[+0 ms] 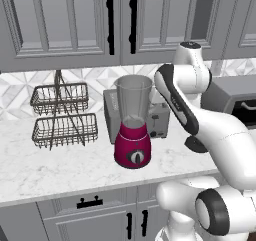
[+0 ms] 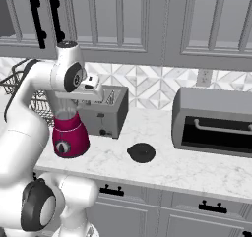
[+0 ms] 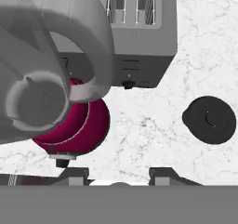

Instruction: Close the lid blender by securely placing the lid on top.

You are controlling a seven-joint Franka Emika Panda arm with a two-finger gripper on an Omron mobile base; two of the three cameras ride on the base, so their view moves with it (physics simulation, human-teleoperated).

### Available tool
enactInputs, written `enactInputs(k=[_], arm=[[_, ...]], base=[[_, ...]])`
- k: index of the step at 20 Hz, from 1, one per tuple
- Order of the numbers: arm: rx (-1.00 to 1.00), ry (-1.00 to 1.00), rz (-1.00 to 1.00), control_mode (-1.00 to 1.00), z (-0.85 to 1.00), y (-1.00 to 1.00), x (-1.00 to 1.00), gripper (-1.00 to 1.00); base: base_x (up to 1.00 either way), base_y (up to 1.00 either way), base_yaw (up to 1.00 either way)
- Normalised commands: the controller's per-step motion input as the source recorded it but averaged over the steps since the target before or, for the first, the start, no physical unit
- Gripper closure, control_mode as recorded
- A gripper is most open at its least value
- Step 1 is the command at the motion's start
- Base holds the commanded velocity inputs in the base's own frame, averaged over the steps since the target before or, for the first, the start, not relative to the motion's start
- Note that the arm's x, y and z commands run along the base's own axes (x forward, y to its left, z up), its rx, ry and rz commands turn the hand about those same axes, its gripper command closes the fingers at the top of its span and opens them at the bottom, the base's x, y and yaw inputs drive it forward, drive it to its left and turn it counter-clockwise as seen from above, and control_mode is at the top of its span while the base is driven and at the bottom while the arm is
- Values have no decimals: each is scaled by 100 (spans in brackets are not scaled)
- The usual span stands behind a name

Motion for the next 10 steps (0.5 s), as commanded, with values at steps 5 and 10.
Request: enactInputs(k=[5, 10], arm=[[1, -3, -7, -100, -5, -8, -48, -100], [21, 23, -16, -100, -63, -93, -44, -100]], base=[[0, 0, 0], [0, 0, 0]])
